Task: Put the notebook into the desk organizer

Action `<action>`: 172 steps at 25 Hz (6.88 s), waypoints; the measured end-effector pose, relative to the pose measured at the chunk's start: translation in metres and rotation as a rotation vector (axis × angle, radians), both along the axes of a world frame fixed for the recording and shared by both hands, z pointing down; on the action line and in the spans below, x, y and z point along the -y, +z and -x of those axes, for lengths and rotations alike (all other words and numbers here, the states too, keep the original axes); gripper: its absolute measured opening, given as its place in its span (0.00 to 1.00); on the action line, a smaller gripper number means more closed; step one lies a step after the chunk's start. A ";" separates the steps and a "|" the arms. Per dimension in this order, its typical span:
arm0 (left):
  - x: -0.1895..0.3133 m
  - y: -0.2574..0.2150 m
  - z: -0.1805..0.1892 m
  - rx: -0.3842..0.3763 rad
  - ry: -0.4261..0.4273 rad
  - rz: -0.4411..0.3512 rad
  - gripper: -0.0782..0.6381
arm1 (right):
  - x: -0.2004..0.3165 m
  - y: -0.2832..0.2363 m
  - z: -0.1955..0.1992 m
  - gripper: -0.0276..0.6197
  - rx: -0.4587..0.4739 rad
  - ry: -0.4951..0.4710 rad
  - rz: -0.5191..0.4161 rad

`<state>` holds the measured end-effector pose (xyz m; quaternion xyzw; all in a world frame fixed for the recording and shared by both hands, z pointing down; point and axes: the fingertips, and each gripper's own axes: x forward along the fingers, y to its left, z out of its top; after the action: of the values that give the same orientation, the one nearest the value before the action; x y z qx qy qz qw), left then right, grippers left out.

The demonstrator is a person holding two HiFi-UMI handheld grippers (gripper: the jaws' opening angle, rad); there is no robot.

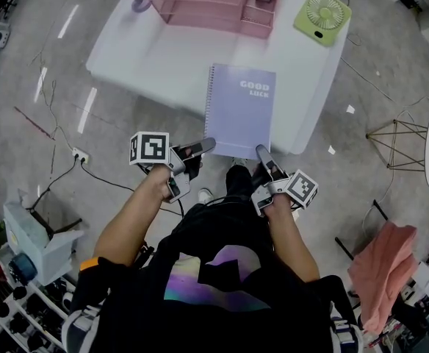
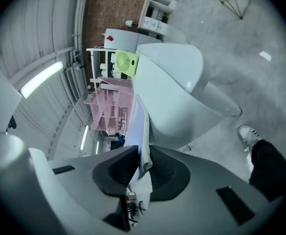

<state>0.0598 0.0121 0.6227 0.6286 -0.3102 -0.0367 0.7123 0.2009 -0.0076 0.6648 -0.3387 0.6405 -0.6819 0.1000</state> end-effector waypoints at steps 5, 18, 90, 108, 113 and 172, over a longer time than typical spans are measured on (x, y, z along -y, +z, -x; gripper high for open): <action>0.001 -0.008 0.002 0.193 0.090 -0.110 0.19 | 0.001 -0.029 0.008 0.11 -0.210 -0.085 -0.127; 0.025 -0.103 0.013 0.442 -0.054 -0.342 0.19 | 0.047 -0.158 0.029 0.11 -0.443 -0.262 -0.581; 0.380 -0.228 0.203 0.886 0.449 -0.538 0.32 | 0.371 -0.269 0.232 0.11 -0.937 0.166 -0.506; 0.391 -0.247 0.208 1.102 0.454 -0.710 0.39 | 0.366 -0.267 0.240 0.25 -1.045 0.093 -0.532; 0.387 -0.267 0.210 1.071 0.352 -0.797 0.40 | 0.359 -0.284 0.232 0.32 -1.175 0.126 -0.605; -0.073 -0.260 0.077 1.162 -0.143 -1.004 0.12 | -0.081 -0.295 0.134 0.07 -0.887 -0.209 -1.074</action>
<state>-0.0176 0.0852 0.3629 0.7732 -0.6204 0.1172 0.0602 0.0666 0.0736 0.3700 -0.4252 0.8981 -0.0752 -0.0832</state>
